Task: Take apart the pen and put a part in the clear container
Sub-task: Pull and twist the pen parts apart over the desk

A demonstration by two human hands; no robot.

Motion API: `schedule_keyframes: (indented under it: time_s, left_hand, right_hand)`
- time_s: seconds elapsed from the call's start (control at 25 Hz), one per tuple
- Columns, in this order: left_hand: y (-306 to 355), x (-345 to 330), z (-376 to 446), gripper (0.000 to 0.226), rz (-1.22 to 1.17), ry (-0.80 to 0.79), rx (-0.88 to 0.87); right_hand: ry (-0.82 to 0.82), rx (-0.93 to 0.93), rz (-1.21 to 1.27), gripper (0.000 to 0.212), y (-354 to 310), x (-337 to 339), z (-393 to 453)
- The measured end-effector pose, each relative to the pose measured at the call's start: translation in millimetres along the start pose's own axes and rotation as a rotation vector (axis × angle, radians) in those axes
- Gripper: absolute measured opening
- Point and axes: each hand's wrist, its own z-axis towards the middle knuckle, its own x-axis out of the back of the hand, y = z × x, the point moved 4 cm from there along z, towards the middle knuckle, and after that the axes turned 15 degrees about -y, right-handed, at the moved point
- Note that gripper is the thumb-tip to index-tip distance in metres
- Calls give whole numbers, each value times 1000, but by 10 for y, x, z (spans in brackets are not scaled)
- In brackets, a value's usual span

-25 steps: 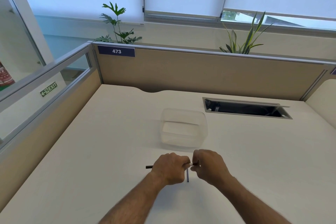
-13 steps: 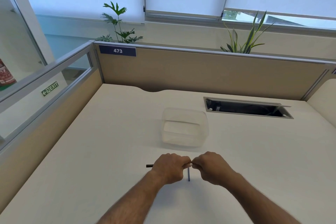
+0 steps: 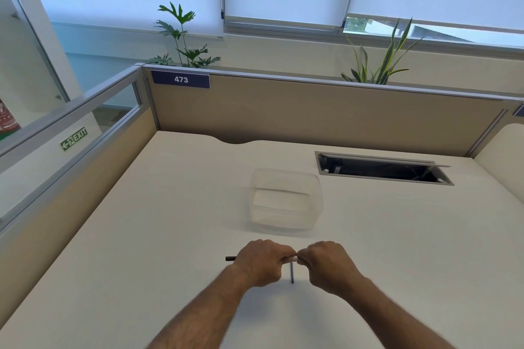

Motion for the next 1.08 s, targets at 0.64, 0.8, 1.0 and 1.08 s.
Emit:
schedule_keyframes:
  time_s: [0.64, 0.8, 1.0, 1.08]
  left_hand:
    - [10, 1, 11, 22, 2, -37, 18]
    - [-15, 22, -1, 19, 20, -22, 28]
    - [-22, 20, -24, 17, 21, -46, 31]
    - [-26, 16, -26, 19, 15, -43, 33]
  right_hand:
    - [-57, -85, 301, 60, 75, 10, -5]
    - [-48, -27, 194, 33, 54, -21, -2]
    - [-22, -51, 187, 18, 96, -7, 40]
    - [-13, -70, 280, 25, 97, 40, 17]
